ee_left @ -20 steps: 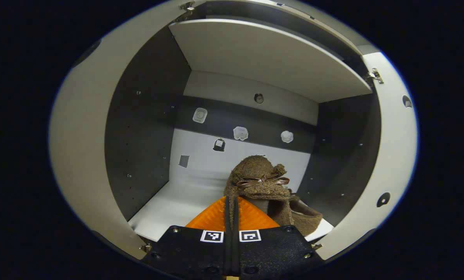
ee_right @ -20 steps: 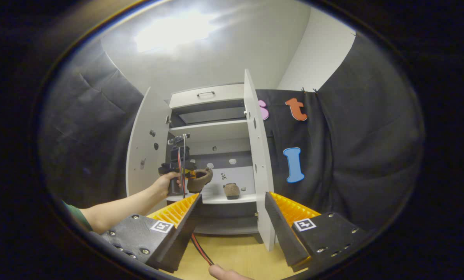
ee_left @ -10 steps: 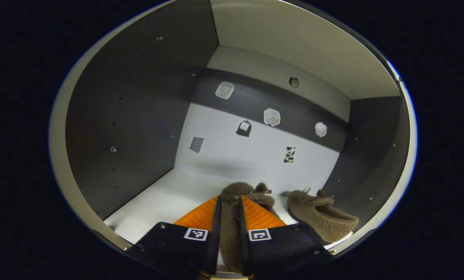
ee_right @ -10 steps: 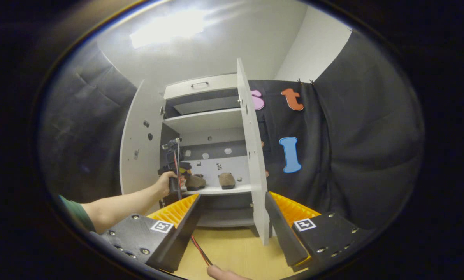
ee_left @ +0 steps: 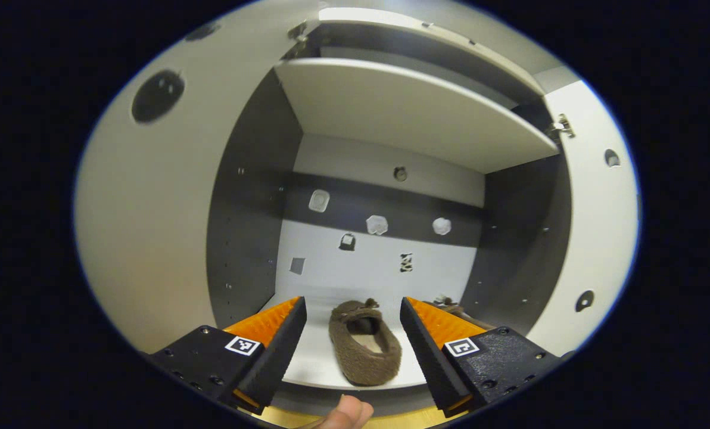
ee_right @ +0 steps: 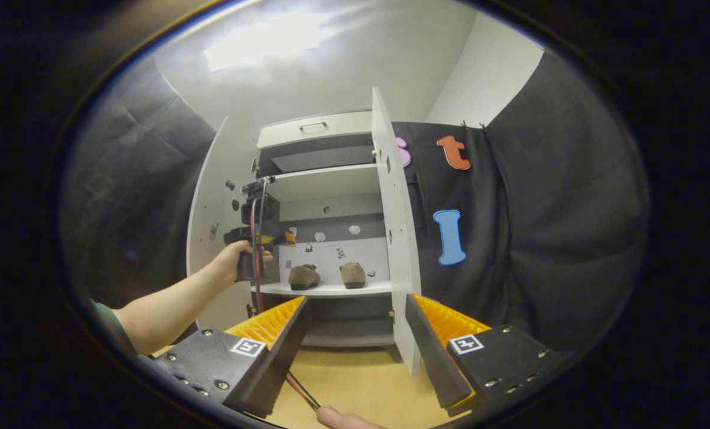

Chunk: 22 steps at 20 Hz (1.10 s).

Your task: Grab one shoe with the right hand and put it into the shoe cabinet, grab the other shoe with the left hand and put it into the shoe cabinet; then close the right door with the right hand and the left door with the left hand.

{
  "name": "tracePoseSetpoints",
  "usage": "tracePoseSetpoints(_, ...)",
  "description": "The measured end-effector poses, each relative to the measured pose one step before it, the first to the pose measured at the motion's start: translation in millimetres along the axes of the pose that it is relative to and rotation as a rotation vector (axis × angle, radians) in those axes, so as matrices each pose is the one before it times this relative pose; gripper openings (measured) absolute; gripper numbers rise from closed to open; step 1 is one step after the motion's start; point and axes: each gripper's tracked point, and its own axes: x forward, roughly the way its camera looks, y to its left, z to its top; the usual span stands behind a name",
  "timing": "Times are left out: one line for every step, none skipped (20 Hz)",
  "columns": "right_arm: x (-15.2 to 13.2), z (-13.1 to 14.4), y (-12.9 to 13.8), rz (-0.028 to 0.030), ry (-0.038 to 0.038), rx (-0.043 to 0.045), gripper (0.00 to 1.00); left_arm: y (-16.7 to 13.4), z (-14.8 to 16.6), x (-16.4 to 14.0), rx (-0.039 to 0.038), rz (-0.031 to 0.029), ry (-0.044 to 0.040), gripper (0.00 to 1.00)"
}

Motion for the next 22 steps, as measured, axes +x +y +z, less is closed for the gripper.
tracePoseSetpoints(2.39, 1.38, -0.96, -0.01129, -0.00144, -0.00627, 0.94, -0.95, 9.13, -15.1, 0.01995, -0.00054, -0.02108, 0.96)
tracePoseSetpoints(0.04, 0.16, 1.13, -0.00398, -0.00186, -0.0054, 0.93, -1.71, 7.72, -18.15, 0.01395, 0.00054, -0.01512, 0.96)
tracePoseSetpoints(0.18, 1.25, 0.58, -0.00362, -0.00216, -0.00603, 0.94, -4.18, 7.8, -16.2, 0.01737, -0.01639, -0.01732, 0.96)
tracePoseSetpoints(1.28, 0.4, 0.48, 0.00102, -0.00205, -0.00946, 0.96, -5.55, 5.48, -17.07, 0.01076, -0.016, -0.01205, 0.99)
tracePoseSetpoints(1.02, 0.53, -0.31, 0.00561, 0.00219, -0.00846, 0.96, -4.22, 3.93, -15.6, 0.01816, -0.01377, -0.00994, 0.96)
tracePoseSetpoints(0.87, 0.64, -2.65, 0.00462, 0.00266, 0.00183, 0.94, -0.98, 1.57, -18.56, 0.02496, -0.00274, -0.00781, 0.96)
tracePoseSetpoints(1.6, 0.94, -5.05, -0.00087, 0.0039, 0.00669, 0.96, 1.32, 0.38, -14.14, 0.0208, 0.00911, -0.00453, 0.96)
tracePoseSetpoints(3.1, 0.83, -8.0, -0.00564, 0.00625, 0.00741, 0.96, -1.17, -3.47, -13.49, 0.00939, 0.00316, 0.01057, 0.96)
tracePoseSetpoints(3.22, 1.01, -9.49, -0.00489, 0.00806, 0.00351, 0.96, -3.55, -2.54, -12.59, 0.00816, -0.00732, 0.00643, 0.96)
tracePoseSetpoints(2.32, 0.47, -11.97, -0.01046, 0.00813, 0.00351, 0.96, -3.47, -1.91, -12.55, 0.00312, -0.0089, 0.00132, 0.93)
tracePoseSetpoints(5.56, 0.23, -13.12, -0.00814, 0.0115, -0.00405, 0.96, -2.17, -1.8, -12.05, 0.00623, -0.00489, 0.00424, 0.96)
tracePoseSetpoints(2.08, 1.37, -14.09, -0.00755, 0.01453, -0.01636, 0.96, -1.48, -4.55, -11.48, 0.00165, -0.00381, 0.00339, 0.93)
tracePoseSetpoints(2.35, 2.53, -16.11, -0.00656, 0.01352, -0.02076, 0.96, -2.08, -2.15, -10.88, -0.00107, -0.00701, -0.00348, 0.96)
tracePoseSetpoints(3.54, 1.97, -16.11, -0.00828, 0.01507, -0.02303, 0.94, -1.26, -4.2, -9.27, 0.00068, -0.00508, -0.00018, 0.96)
tracePoseSetpoints(3.17, 3.91, -16.28, 0.00292, 0.00537, -0.02531, 0.94, -1.53, -10.48, -7.2, -0.00207, -0.0078, 0.00448, 0.96)
tracePoseSetpoints(2.56, 2.27, -18.17, -0.00682, 0.01692, -0.01778, 0.94, -2.01, -5.29, -7.42, -0.00656, -0.0078, -0.00118, 0.96)
tracePoseSetpoints(5.33, 1.25, -17.48, 0.00681, 0.0133, -0.0075, 0.96, -2.13, -4.68, -5.91, -0.00722, -0.00922, -0.00189, 0.93)
tracePoseSetpoints(4.97, 0.49, -19.52, -0.01385, 0.02684, 0.00705, 0.96, -4.9, -7.46, -4.11, -0.00893, -0.01856, 0.00447, 0.94)
tracePoseSetpoints(7.87, 1.78, -19.94, -0.00524, 0.02128, 0.00361, 0.96, -7.42, -8.05, -3.93, -0.00974, -0.02931, 0.0102, 0.94)
tracePoseSetpoints(8.63, 1.22, -23.14, -0.02546, 0.02697, -0.00518, 0.96, -7.54, -8.67, -2.22, -0.01783, -0.03386, 0.01198, 0.96)
tracePoseSetpoints(12.22, 6.66, -21.74, -0.01683, 0.00964, -0.01249, 0.96, -7.42, -6.85, -1.57, -0.01645, -0.0283, 0.00668, 0.96)
tracePoseSetpoints(10.27, 4.8, -20.56, -0.01289, 0.01315, -0.01473, 0.96, -4.05, -5.4, 0.59, -0.01688, -0.02476, 0.00121, 0.96)
